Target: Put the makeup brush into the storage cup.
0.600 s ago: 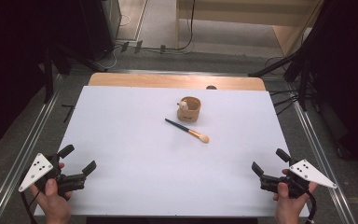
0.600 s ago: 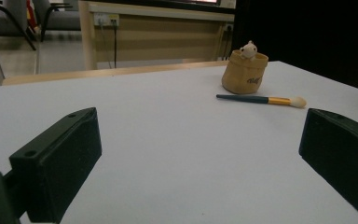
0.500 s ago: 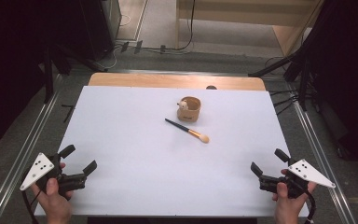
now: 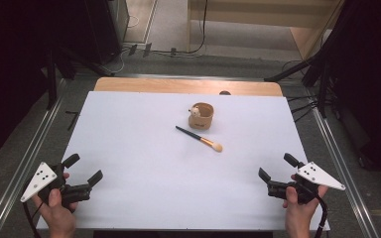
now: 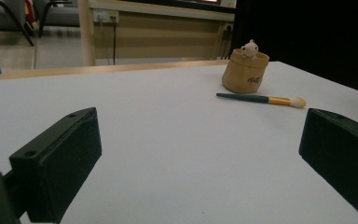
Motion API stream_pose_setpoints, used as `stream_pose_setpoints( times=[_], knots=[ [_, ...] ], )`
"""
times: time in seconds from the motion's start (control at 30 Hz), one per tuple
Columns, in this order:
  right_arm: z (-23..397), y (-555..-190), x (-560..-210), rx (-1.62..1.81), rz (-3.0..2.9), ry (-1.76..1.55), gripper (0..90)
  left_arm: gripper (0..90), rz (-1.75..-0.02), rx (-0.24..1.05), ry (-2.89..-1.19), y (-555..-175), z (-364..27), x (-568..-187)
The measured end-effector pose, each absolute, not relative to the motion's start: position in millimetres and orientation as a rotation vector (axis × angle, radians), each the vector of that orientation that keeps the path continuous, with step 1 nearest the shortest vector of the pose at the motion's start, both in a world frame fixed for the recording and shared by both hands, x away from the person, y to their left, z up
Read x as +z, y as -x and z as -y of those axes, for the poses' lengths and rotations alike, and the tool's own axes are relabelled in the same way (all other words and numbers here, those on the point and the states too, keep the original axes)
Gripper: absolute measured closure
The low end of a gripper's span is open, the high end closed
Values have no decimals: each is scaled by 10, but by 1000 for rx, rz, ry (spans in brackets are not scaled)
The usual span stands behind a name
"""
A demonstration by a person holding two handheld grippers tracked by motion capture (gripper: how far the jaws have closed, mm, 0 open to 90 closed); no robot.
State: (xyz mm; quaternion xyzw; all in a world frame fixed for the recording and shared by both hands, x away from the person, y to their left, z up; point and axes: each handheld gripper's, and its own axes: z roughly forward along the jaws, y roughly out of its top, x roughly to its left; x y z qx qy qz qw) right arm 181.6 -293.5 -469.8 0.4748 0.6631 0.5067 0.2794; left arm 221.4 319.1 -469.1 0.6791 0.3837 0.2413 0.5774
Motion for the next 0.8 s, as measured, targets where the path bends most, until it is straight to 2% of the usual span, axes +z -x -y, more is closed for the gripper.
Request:
stream_pose_setpoints(
  times=[0.8],
  knots=[
    [2532, -2338, -4453, 1353, -1932, -1205, 0, 0, -892, 551, -1591, -2220, -3173, -4688]
  ],
)
